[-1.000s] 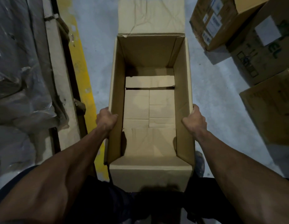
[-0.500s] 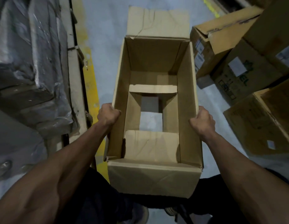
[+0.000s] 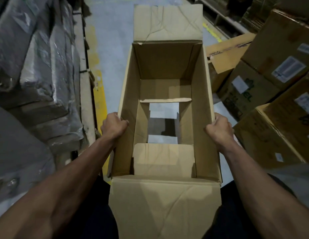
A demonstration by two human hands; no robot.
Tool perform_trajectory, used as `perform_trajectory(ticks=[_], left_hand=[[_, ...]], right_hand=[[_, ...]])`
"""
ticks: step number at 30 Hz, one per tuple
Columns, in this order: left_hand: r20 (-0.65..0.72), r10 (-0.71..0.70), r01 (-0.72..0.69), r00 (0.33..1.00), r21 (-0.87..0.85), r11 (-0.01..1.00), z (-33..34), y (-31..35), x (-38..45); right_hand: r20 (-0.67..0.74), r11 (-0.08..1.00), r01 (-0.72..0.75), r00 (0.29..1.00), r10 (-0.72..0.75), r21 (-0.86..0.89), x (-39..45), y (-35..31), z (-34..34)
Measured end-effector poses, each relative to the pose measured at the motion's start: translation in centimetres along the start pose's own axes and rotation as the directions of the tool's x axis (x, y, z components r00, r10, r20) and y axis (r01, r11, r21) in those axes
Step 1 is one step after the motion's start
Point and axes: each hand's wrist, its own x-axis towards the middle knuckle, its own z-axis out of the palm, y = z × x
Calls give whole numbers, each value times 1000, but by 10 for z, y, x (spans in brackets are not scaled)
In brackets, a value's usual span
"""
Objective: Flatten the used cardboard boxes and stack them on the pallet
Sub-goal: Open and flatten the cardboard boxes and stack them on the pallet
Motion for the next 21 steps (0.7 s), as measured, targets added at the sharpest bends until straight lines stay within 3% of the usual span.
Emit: perform_trajectory(ticks=[3,6,8,10,13,15,17,21], left_hand=[[-90,46,-40,995,70,997,4,3,-9],[-150,262,-223,953,235,946,19,11,-20],[-52,429,-368,902,428,825,37,19,-30],[154,527,-534,836,448,717,63,30,-39],[554,379,-602,741,299,740,107,34,-52],[713,264,-631,649,311,710,140,30,-50],[774,202,-658,600,334,674,166,24,-42],[802,138,-600,582,308,739,196,15,-30]], right_hand=[[8,1000,9,1000,-9,7,0,-2,-4],[-6,1000,19,1000,-19,-7,4,-3,-9],[-21,999,28,999,-28,-22,7,-4,-11],[-30,999,33,999,-34,-17,11,-6,-11],[-28,999,43,999,-43,-3,16,-10,-14],[-17,999,47,999,-47,-1,19,-11,-16],[-12,997,76,997,-76,0,22,-11,-18],[-24,994,107,994,-107,22,32,-10,-22]])
